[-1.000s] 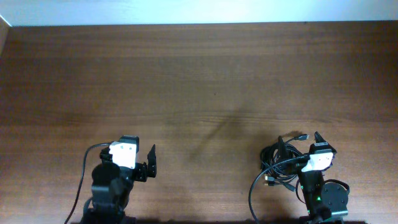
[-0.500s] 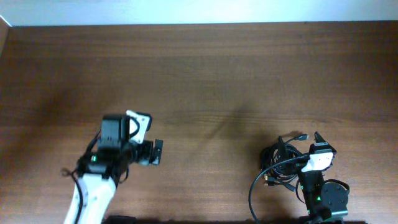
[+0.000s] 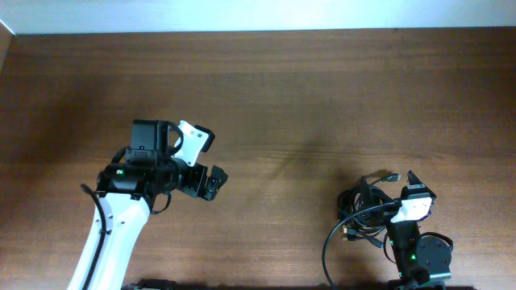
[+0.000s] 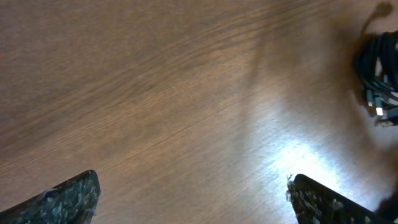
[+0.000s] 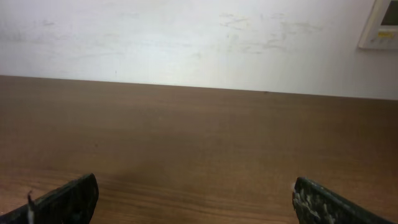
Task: Untangle cables
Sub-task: 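Raise the left gripper forward over the table center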
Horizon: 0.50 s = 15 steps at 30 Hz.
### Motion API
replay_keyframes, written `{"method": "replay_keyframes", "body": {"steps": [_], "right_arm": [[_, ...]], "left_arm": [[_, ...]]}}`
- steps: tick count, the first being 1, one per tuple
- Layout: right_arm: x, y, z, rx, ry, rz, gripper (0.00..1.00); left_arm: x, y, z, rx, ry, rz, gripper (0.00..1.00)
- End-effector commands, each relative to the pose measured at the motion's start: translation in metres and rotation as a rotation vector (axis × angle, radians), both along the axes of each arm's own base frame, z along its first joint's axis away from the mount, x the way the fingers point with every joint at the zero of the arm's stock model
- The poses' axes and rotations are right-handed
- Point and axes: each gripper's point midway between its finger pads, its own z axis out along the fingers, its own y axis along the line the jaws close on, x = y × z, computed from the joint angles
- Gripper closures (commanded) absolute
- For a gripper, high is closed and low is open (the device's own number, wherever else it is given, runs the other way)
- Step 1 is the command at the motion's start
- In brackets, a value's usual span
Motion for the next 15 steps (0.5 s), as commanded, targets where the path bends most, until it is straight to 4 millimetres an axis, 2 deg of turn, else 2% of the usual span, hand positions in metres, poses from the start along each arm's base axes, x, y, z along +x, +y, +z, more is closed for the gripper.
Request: {"method": "replay_keyframes", "body": {"steps": [1,4,7,9,11,13,15], "right_arm": [[0.000,0.001,-0.003,-0.001,0.005,0.006,0.01],[0.000,-0.002,-0.001,-0.009,-0.002,-0.012,0.01],[-0.003,0.019,0.003,0.028,-0.009,0.107,0.01],[-0.006,0.019,0.019,0.028,-0.026,0.113,0.01],[-0.013,0.019,0.045,0.037,-0.048,0.112,0.01],[-0.027,0.017,0.070,0.051,-0.028,0.108,0.01],[-0.038,0.013,0.078,0.059,0.024,0.091,0.01]], "left_arm": [[0.000,-0.008,0.008,-0.042,-0.004,-0.032,0.01],[-0.007,-0.011,0.007,-0.059,0.027,-0.041,0.01],[-0.012,-0.011,0.005,-0.062,0.046,-0.042,0.01],[-0.012,-0.011,0.005,-0.062,0.047,-0.042,0.01],[-0.012,-0.011,0.005,-0.062,0.049,-0.041,0.01],[-0.012,-0.011,0.005,-0.062,0.051,-0.041,0.01],[-0.012,-0.011,0.005,-0.062,0.051,-0.041,0.01]]}}
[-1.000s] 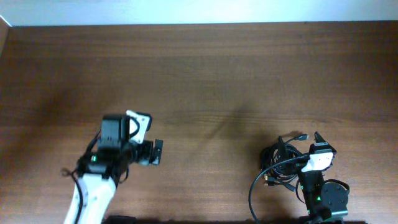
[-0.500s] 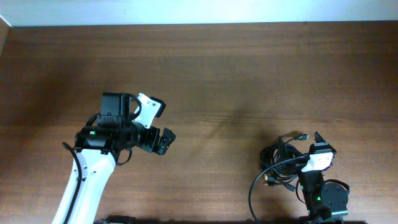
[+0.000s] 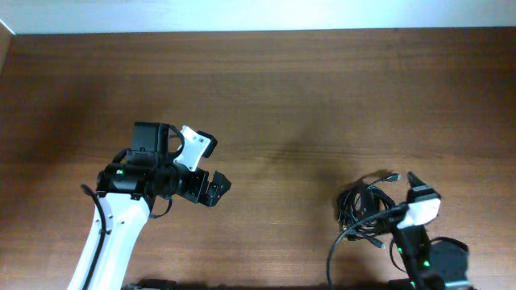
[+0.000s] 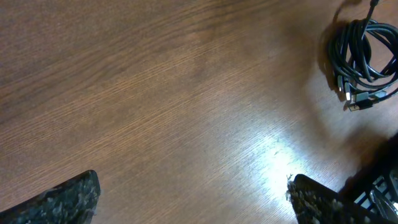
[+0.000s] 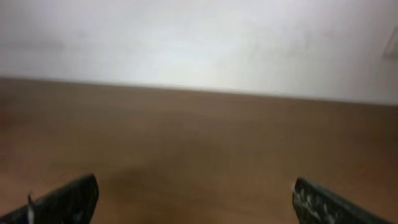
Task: Untangle cables
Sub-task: 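Raise the left gripper forward over the table center, then lower the right gripper onto the black cable bundle and grasp it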
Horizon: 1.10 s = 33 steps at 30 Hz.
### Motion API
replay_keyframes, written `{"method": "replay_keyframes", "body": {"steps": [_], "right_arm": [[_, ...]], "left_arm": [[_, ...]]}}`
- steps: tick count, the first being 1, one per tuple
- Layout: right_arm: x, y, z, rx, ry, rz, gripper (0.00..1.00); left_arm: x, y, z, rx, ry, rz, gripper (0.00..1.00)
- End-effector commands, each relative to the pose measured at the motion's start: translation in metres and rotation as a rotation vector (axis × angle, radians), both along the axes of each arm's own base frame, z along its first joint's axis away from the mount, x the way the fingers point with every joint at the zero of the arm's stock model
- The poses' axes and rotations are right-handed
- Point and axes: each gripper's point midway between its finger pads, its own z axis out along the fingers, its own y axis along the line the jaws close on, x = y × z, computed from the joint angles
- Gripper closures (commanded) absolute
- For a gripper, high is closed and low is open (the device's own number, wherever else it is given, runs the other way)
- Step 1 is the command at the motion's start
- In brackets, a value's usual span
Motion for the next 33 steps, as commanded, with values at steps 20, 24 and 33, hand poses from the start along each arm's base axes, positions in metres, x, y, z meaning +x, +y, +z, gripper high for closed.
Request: {"method": "replay_keyframes", "body": {"steps": [20,24,33], "right_arm": [[-0.018,0.036,0.006,0.258,1.013,0.037,0.02],[-0.007,0.029,-0.050,0.284,1.312,-0.127,0.02],[0.009,0.031,-0.136,0.278,1.647,-0.245,0.04]], "left_arm": [[0.003,-0.003,0.007,-0.015,-0.016,-0.017,0.01],[0.003,-0.003,0.007,-0.015,-0.016,-0.017,0.01],[0.003,-0.003,0.007,-0.015,-0.016,-0.017,0.01]]}}
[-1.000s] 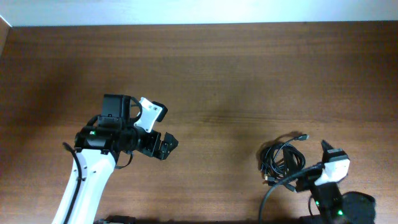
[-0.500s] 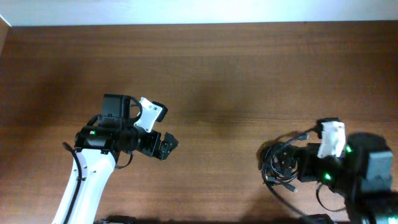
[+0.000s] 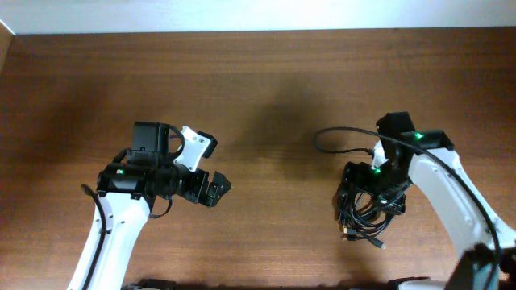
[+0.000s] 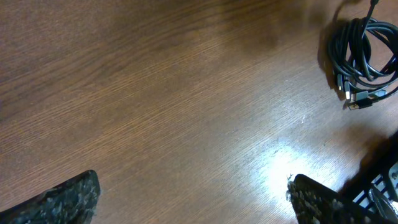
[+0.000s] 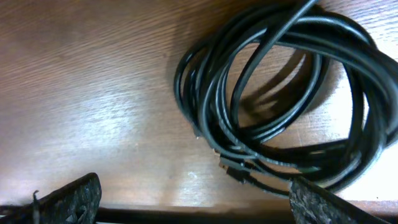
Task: Untangle cables
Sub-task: 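Lower the right gripper onto the black cable bundle and grasp it, then lift the cable bundle with the right gripper toward the left gripper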
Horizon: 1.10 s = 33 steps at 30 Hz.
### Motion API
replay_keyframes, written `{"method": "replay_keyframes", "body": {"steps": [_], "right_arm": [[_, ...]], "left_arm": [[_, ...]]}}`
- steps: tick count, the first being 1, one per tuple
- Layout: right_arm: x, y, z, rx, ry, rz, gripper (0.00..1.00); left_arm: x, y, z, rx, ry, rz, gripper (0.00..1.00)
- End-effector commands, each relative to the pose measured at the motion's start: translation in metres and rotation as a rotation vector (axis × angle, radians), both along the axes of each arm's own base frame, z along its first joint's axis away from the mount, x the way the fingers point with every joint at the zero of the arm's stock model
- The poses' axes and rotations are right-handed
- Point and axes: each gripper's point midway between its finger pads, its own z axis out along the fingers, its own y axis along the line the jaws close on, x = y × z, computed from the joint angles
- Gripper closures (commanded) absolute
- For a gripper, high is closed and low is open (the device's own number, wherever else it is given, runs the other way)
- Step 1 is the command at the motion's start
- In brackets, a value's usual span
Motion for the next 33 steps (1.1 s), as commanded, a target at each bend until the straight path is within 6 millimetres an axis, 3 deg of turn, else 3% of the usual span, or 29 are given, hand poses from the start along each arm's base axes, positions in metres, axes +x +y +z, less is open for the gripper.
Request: {"method": "replay_keyframes", "body": {"steps": [1,6,8,12,17,18,20,21,22,23,25,27,29,33], "right_arm": [[0.007,0.000,-0.013,-0.014,0.024,-0.018,0.04],[0.015,0.001,-0.040,-0.018,0.064,-0.018,0.05],[0.024,0.004,-0.046,-0.008,0.051,-0.051,0.18],[0.036,-0.002,-0.051,-0.049,0.010,-0.070,0.31],[0.033,-0.006,-0.066,-0.079,0.054,-0.071,0.33],[0.031,-0.007,-0.070,-0.081,0.066,-0.070,0.38],[0.031,-0.007,-0.073,-0.082,0.073,-0.069,0.57],[0.032,-0.007,-0.073,-0.081,0.069,-0.070,0.78],[0.034,-0.006,-0.073,-0.079,0.061,-0.070,0.89],[0.035,-0.005,-0.073,-0.072,0.055,-0.071,0.96],[0.037,-0.004,-0.073,-0.065,0.050,-0.071,0.96],[0.037,0.004,-0.071,-0.018,0.048,-0.063,0.96],[0.044,0.029,-0.062,0.146,-0.002,0.015,0.96],[0.061,0.088,-0.016,0.588,-0.190,0.215,0.96]], "left_arm": [[0.004,-0.003,0.007,-0.015,-0.024,-0.016,0.01],[0.004,-0.003,0.007,-0.015,-0.023,-0.016,0.01],[0.004,-0.003,0.007,-0.015,-0.023,-0.016,0.01],[0.004,-0.003,0.007,-0.015,-0.023,-0.016,0.01],[0.004,-0.003,0.007,-0.015,-0.023,-0.016,0.01],[0.004,-0.003,0.007,-0.015,-0.023,-0.016,0.01],[0.004,-0.003,0.007,-0.015,-0.023,-0.016,0.01],[0.004,-0.003,0.007,-0.015,-0.023,-0.016,0.01],[0.004,-0.003,0.007,-0.015,-0.023,-0.016,0.01],[0.004,-0.003,0.007,-0.015,-0.023,-0.016,0.01],[0.004,-0.003,0.007,-0.015,-0.023,-0.016,0.01],[0.004,-0.003,0.007,-0.015,-0.023,-0.016,0.01],[0.004,-0.003,0.007,-0.016,-0.023,-0.016,0.01],[0.000,-0.015,0.014,-0.089,-0.017,-0.046,0.01]]}}
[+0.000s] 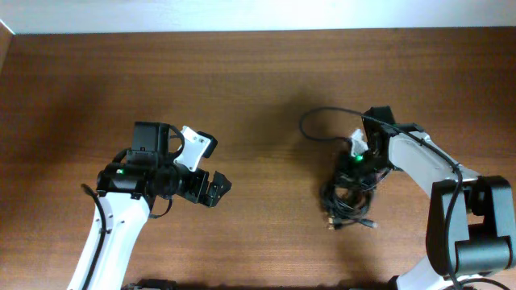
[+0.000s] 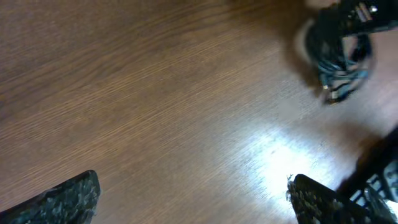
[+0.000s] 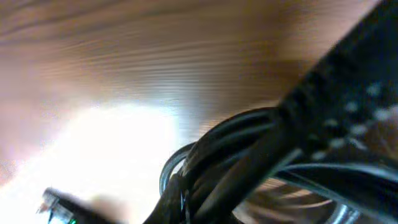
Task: Untangle cables
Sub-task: 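Lift the cable bundle with the right gripper toward the left gripper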
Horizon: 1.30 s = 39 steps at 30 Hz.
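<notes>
A tangled bundle of black cables [image 1: 347, 200] lies right of the table's middle, with one loose loop [image 1: 310, 121] curving up and to the left. My right gripper [image 1: 357, 163] sits on the bundle's top edge; in the right wrist view the cables [image 3: 249, 162] fill the blurred frame and hide the fingers, which appear shut on them. Far to the left, my left gripper [image 1: 214, 187] hovers open over bare wood. The left wrist view shows that gripper [image 2: 193, 199] with nothing between its fingers, and the bundle [image 2: 339, 46] is blurred at the upper right.
The brown wooden table [image 1: 258, 72] runs to a pale wall along its far edge. Only the bundle and the two arms are on it.
The right gripper has come down from just above the bundle onto its top edge and closed in on the cables. The bundle and its loose loop now lie further left. The left arm is unchanged.
At first the right arm was folded at the table's near edge beside the bundle, facing the wall, while the left gripper hung open at the left. Then the right gripper was open over the bundle. Now it is on the cables, which have shifted left.
</notes>
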### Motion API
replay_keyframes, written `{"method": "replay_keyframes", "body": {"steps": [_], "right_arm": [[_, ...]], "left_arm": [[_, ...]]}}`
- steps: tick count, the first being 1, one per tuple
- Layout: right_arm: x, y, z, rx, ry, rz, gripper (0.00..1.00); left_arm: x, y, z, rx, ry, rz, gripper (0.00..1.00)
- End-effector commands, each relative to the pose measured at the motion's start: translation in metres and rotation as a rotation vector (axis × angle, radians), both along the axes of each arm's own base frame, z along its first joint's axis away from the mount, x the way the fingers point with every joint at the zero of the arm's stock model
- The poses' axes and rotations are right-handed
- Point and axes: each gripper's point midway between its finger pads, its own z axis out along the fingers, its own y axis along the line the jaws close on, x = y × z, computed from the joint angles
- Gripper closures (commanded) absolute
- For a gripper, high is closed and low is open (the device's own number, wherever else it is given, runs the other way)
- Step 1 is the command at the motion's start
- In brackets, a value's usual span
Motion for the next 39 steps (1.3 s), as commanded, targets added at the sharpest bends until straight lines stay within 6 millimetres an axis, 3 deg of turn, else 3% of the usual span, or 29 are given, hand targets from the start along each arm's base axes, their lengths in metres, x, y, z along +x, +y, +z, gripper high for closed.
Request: {"method": "replay_keyframes", "body": {"steps": [1,4,10,13,17,21,27,32,39], "right_arm": [[0.008,0.048,0.048,0.381,-0.150,0.156,0.96],[0.025,0.065,0.082,0.544,-0.273,0.197,0.96],[0.042,0.068,0.107,0.542,-0.379,0.220,0.96],[0.064,0.076,0.124,0.404,-0.424,0.201,0.96],[0.076,0.119,0.169,0.293,-0.563,0.278,0.96],[0.073,0.159,0.202,0.262,-0.650,0.325,0.96],[0.059,0.186,0.203,0.246,-0.648,0.339,0.96],[0.049,0.210,0.208,0.264,-0.681,0.369,0.96],[0.045,0.215,0.210,0.274,-0.681,0.373,0.96]], "left_arm": [[-0.001,-0.017,0.015,-0.102,-0.016,-0.051,0.01],[-0.009,-0.033,0.026,-0.215,0.002,-0.095,0.01],[-0.019,-0.041,0.032,-0.284,0.043,-0.116,0.01],[-0.015,-0.043,0.035,-0.301,0.040,-0.100,0.01],[-0.002,-0.012,0.011,-0.157,0.165,0.223,0.01],[0.003,-0.012,0.013,-0.194,0.198,0.305,0.01],[0.024,-0.034,0.041,-0.373,0.140,0.284,0.01],[0.036,-0.035,0.050,-0.419,0.120,0.327,0.01],[0.042,-0.020,0.039,-0.332,0.096,0.397,0.01]]}}
